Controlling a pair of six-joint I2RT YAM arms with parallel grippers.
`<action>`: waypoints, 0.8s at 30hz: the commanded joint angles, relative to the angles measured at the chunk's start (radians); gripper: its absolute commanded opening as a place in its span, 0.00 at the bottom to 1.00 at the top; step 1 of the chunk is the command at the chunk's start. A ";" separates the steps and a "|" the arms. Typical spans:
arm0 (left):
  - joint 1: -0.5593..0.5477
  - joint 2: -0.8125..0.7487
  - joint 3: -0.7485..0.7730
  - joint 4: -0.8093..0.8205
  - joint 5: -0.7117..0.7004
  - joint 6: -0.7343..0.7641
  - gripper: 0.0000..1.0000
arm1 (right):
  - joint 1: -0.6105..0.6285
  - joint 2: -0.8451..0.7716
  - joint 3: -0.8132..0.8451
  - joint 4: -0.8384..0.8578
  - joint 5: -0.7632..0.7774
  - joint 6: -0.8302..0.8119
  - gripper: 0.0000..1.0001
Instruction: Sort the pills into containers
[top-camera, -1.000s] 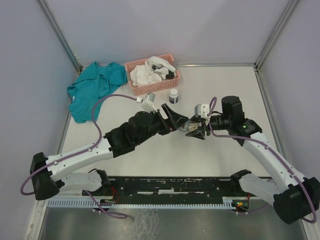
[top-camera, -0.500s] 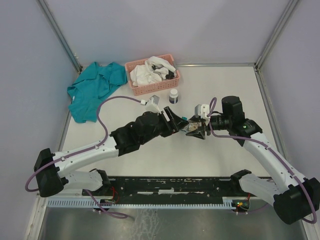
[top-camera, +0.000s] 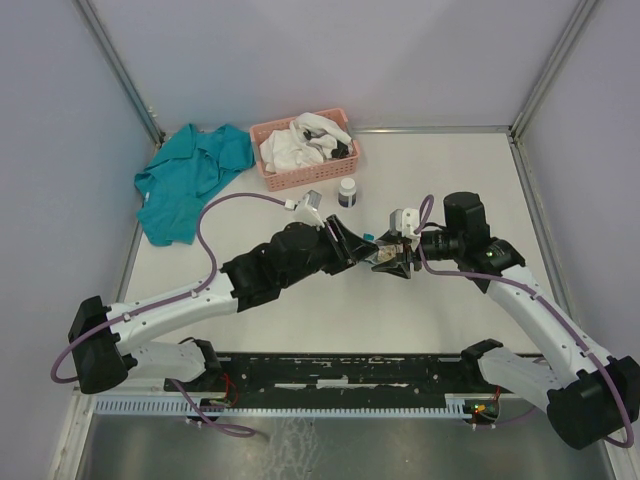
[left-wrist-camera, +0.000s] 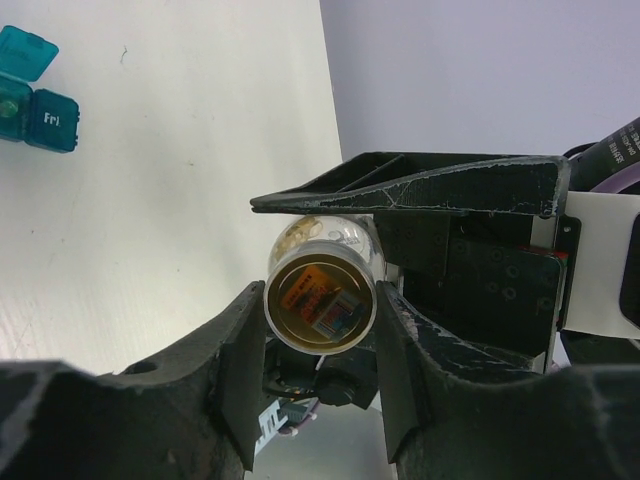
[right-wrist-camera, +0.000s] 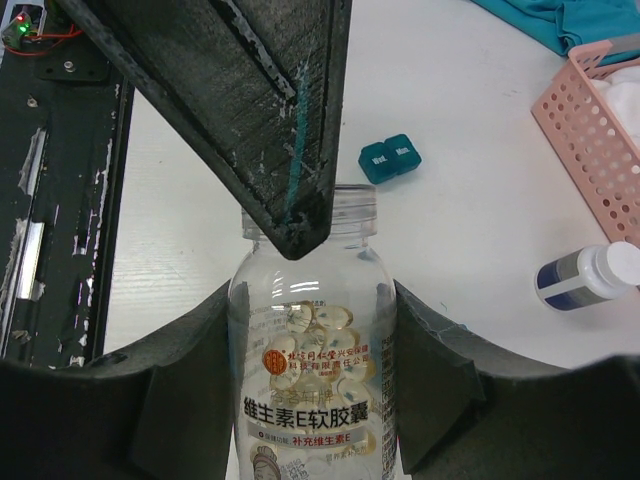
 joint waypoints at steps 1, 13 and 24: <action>-0.004 -0.002 0.022 0.053 0.035 -0.046 0.45 | -0.003 -0.018 0.016 0.038 -0.011 0.008 0.01; 0.001 -0.056 -0.142 0.326 0.308 0.548 0.03 | -0.002 0.014 0.025 0.098 -0.102 0.145 0.01; 0.017 -0.094 -0.095 0.190 0.184 0.704 0.86 | -0.004 0.024 0.025 0.097 -0.106 0.146 0.01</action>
